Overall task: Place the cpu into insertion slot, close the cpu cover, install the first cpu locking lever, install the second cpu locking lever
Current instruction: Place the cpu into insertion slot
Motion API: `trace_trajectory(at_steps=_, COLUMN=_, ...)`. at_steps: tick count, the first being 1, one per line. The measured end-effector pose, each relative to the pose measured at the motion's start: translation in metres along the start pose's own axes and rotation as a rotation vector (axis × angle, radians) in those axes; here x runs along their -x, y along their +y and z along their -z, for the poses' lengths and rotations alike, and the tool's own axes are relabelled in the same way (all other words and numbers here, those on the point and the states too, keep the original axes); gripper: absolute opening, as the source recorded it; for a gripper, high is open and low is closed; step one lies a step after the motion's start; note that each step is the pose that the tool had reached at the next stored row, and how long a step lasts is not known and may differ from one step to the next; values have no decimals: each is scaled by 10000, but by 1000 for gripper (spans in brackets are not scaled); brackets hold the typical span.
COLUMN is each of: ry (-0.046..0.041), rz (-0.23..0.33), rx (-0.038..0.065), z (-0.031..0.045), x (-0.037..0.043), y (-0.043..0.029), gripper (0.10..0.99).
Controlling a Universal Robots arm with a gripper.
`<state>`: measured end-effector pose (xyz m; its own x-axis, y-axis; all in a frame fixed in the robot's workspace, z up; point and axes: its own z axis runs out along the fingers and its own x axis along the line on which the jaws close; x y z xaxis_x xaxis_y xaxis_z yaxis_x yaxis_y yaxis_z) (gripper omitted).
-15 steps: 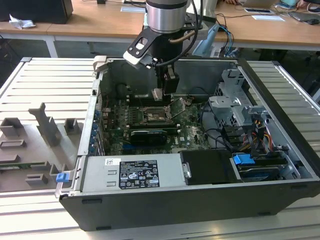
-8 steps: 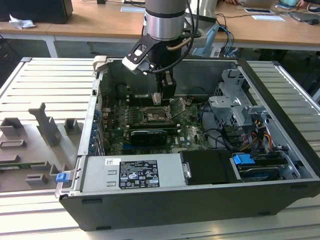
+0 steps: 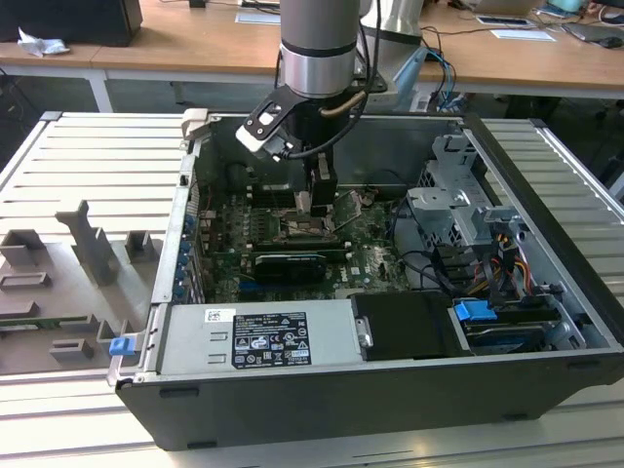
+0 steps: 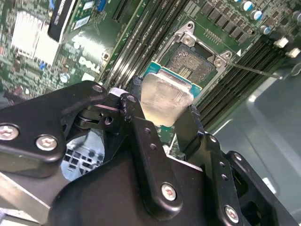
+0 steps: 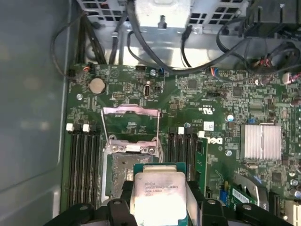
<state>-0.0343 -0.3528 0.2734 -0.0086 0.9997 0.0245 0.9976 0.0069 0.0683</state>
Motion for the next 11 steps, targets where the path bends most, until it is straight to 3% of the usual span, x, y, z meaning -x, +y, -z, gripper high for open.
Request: trace_trajectory(at_steps=11, ry=-18, rz=-257, rx=14, z=-88, x=2, y=-12, gripper=529)
